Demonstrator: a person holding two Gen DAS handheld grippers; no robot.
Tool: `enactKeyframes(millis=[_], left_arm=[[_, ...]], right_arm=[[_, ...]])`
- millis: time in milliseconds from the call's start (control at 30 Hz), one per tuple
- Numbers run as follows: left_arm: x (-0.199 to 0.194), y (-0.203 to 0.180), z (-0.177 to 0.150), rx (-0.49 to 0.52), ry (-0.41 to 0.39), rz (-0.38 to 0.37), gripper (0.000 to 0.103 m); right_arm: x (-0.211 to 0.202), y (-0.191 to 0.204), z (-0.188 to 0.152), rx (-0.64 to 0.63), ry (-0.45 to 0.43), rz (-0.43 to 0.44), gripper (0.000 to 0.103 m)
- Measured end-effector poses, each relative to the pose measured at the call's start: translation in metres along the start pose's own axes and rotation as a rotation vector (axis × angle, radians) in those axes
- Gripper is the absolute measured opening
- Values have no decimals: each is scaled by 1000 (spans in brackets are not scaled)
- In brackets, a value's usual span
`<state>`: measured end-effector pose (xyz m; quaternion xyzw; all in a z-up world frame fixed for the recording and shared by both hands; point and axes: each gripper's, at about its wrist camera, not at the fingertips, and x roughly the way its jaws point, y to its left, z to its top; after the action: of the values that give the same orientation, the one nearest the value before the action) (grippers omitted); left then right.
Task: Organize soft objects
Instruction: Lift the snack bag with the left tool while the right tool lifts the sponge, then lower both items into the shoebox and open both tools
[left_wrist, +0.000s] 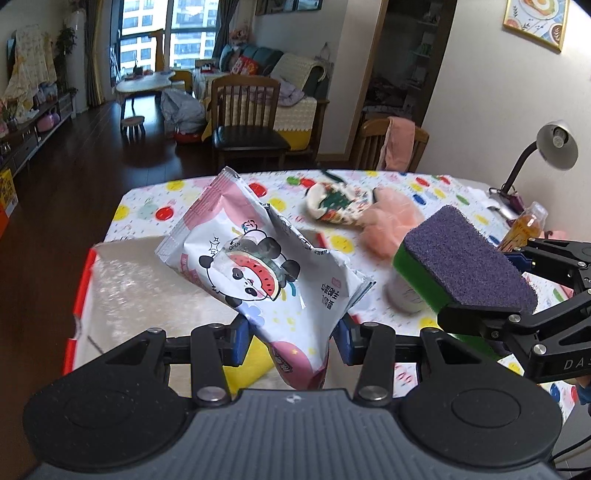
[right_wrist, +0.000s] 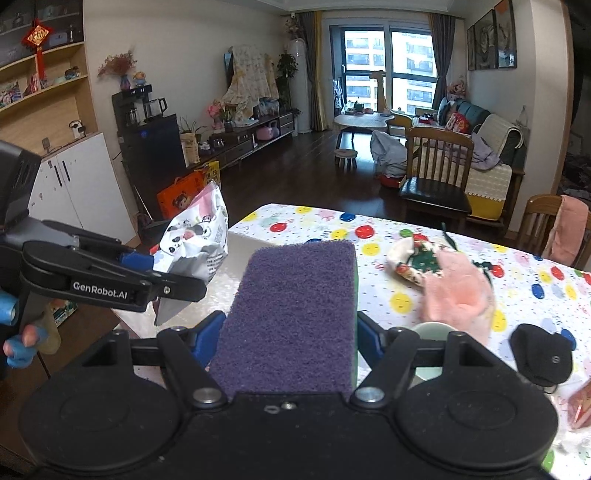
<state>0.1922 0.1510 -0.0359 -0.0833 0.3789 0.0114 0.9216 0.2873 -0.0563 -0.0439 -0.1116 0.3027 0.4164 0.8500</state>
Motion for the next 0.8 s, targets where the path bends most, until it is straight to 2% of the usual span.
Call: enactKeyframes(millis=[167,267,433,600,800], left_arm=[[8,33,0,19,42,6,44],[14,48,0,44,53,-23,44],[27,63,2,98,78,-53,44],[46,72,4,135,141,-78,44],[70,84,-2,158,215,-50,44]], right_arm=[[21,21,5,-3,22,-1,73],[37,33,6,-14,47,-1,73],[60,51,8,-55,83,-1,73],[88,72,10,-104,133,-6,73],[117,93,5,-135,195,-15,73]])
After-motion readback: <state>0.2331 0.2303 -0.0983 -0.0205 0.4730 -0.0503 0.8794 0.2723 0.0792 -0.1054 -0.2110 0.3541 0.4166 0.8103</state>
